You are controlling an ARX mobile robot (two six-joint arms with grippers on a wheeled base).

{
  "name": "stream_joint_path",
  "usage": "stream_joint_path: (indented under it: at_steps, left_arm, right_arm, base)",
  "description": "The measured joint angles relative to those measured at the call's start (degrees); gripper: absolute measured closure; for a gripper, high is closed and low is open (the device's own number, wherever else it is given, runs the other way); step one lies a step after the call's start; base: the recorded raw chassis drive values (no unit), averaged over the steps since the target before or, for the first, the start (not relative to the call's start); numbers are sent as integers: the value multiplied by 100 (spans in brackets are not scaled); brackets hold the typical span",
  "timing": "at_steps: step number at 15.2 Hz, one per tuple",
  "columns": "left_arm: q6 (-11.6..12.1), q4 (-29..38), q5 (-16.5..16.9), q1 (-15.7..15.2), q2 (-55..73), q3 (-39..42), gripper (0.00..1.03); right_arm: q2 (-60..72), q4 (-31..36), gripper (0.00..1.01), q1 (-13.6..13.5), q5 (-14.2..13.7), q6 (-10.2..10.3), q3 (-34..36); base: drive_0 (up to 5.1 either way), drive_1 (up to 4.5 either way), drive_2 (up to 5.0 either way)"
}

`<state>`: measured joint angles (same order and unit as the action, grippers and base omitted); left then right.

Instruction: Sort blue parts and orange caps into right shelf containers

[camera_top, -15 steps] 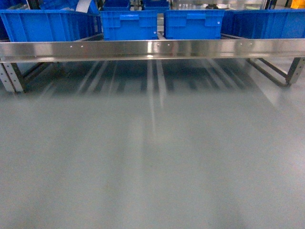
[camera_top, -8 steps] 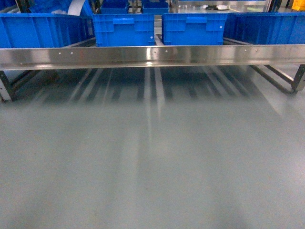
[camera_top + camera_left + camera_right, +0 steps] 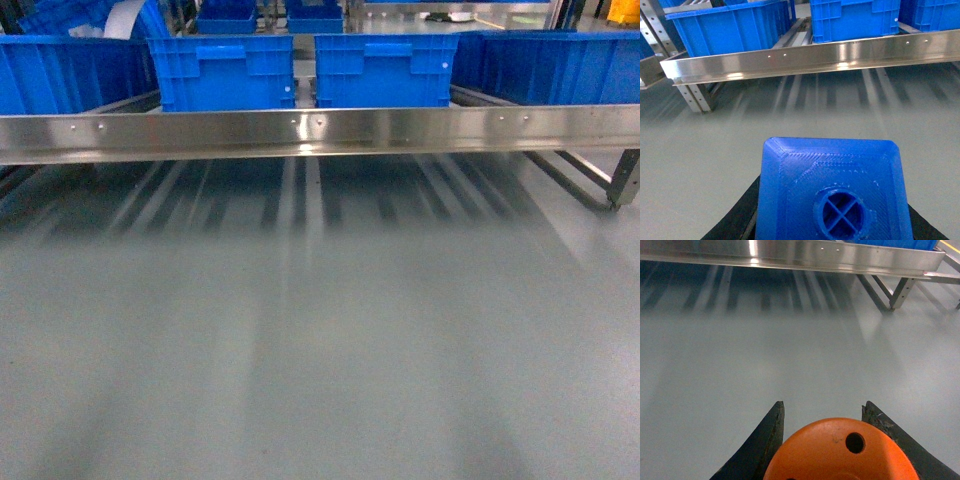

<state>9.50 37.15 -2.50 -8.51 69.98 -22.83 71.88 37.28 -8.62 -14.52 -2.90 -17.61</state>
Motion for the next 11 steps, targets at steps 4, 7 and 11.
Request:
stream_joint_path:
  at_steps: [4,7,11]
  left_arm:
    - [0,2,-7,0,4,0,59]
    - [-2,9,-7,0,4,0,59]
    - [0,0,-7,0,-4,0,59]
  right_arm:
    - [0,-13,60,0,-2,0,0]
    - [2,-17,60,0,-2,0,0]
    - [0,0,60,0,-2,0,0]
  base:
    - [38,454,-378]
    - [34,451,-383]
    - [34,451,-383]
